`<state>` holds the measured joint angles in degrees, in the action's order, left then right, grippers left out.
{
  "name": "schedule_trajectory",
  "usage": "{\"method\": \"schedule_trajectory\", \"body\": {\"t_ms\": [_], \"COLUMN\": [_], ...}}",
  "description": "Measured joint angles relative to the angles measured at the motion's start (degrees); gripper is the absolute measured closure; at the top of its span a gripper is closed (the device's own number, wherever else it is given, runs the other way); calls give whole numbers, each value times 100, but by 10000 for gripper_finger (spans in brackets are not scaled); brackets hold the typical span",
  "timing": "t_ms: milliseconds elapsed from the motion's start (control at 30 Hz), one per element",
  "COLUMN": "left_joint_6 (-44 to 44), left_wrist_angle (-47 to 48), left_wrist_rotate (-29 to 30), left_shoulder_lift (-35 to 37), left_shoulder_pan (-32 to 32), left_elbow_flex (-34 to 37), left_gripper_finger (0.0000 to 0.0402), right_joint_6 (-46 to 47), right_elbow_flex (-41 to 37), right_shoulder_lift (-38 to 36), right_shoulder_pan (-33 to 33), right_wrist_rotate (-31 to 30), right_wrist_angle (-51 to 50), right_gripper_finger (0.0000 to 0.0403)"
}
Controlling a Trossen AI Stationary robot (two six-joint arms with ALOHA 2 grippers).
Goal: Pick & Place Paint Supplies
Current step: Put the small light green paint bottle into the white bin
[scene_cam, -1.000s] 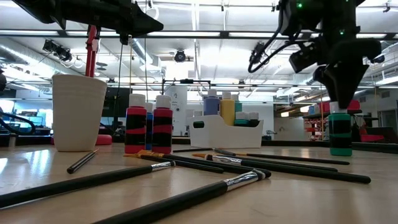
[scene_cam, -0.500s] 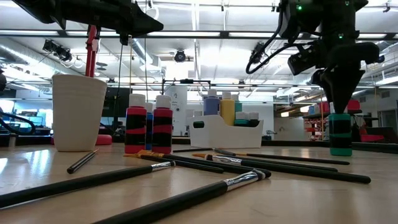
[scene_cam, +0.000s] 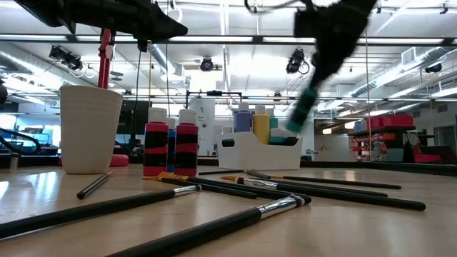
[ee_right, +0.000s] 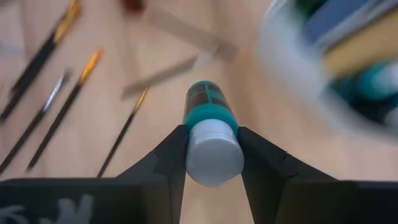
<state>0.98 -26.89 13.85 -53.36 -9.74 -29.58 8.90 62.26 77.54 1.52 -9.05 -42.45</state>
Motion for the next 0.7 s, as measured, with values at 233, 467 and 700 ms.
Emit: {"method": "schedule_trajectory", "body": {"t_ms": [233, 467, 700], "left_joint_6": [8, 10, 94], "left_wrist_angle": [-1, -1, 0], "left_wrist_rotate": [0, 2, 0], "left_shoulder_lift": [0, 0, 0], "left_shoulder_pan": [2, 2, 1], "left_elbow_flex": [0, 0, 0], "left_gripper_finger": [384, 384, 384], "right_joint_6": [-966, -1591, -1864], "right_elbow_flex": [650, 996, 1016], "right_shoulder_lift": [165, 898, 1469], "right_shoulder_pan": [692, 1616, 2265], "right_wrist_rotate": [-335, -279, -127], "right_wrist_angle": [414, 52, -100], "right_gripper_finger": [283, 282, 281]}}
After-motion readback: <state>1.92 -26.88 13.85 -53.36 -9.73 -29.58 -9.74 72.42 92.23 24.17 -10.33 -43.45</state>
